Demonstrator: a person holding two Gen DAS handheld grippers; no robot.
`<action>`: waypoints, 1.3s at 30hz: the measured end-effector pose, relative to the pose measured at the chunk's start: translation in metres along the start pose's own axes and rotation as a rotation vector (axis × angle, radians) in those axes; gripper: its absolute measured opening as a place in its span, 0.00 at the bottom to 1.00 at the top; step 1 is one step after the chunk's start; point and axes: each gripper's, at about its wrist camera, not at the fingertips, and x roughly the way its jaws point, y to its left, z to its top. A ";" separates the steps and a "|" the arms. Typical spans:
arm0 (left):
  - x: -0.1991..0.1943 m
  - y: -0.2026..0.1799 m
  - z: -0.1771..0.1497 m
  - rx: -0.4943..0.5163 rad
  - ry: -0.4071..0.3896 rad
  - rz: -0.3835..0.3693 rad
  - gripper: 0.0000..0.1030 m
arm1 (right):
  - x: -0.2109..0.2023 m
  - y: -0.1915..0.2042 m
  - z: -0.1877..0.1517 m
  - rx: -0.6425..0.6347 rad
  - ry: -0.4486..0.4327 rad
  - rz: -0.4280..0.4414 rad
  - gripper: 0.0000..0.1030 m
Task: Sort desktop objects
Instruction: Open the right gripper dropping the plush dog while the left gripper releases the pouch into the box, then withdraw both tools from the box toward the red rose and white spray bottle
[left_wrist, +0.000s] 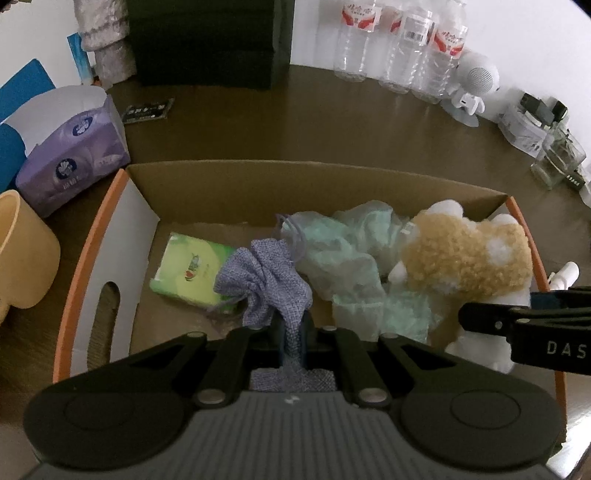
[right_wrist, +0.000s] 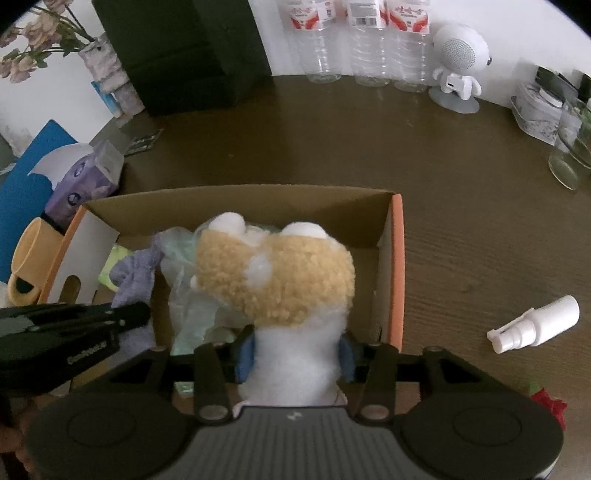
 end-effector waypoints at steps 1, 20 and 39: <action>0.000 0.000 0.000 -0.005 0.001 -0.001 0.14 | 0.000 0.000 0.000 -0.002 0.000 -0.004 0.46; -0.051 -0.010 -0.004 -0.006 -0.132 0.081 1.00 | -0.045 0.018 -0.007 -0.105 -0.133 -0.021 0.82; -0.123 -0.014 -0.045 -0.032 -0.207 0.063 1.00 | -0.123 0.033 -0.058 -0.159 -0.199 0.018 1.00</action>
